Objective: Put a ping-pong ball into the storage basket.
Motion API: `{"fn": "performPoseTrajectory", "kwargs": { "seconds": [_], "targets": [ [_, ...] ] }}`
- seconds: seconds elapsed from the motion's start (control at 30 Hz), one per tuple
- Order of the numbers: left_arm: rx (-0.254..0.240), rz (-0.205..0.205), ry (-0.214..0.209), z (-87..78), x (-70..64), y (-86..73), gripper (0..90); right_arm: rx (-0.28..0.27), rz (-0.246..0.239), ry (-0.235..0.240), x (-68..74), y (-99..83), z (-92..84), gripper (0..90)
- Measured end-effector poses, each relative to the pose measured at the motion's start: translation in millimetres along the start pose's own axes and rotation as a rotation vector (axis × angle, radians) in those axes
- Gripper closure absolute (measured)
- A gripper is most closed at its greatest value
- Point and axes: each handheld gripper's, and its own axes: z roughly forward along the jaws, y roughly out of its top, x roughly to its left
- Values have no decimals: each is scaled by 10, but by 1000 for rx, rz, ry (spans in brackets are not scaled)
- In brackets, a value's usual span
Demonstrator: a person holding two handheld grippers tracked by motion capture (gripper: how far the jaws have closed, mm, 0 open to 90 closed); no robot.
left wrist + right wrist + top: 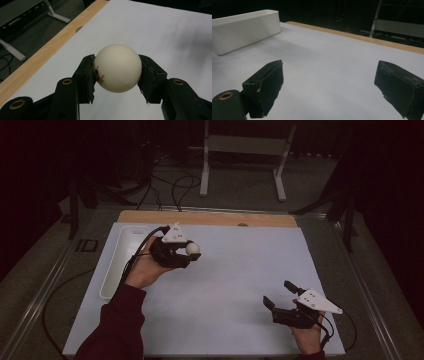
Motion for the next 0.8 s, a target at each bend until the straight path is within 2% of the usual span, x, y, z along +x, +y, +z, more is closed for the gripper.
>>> {"fn": "performPoseTrajectory", "kwargs": {
  "seconds": [0.27, 0.53, 0.8],
  "targets": [
    [8, -39, 18, -90, 83, -176, 512, 9, -4, -3, 3, -13, 15, 78],
    [2, -52, 34, -174, 111, -262, 511, 6, 5, -9, -3, -9, 11, 78],
    [0, -85, 53, -243, 147, -420, 511, 7, -3, -13, 2, -17, 2, 78]
  ]
}}
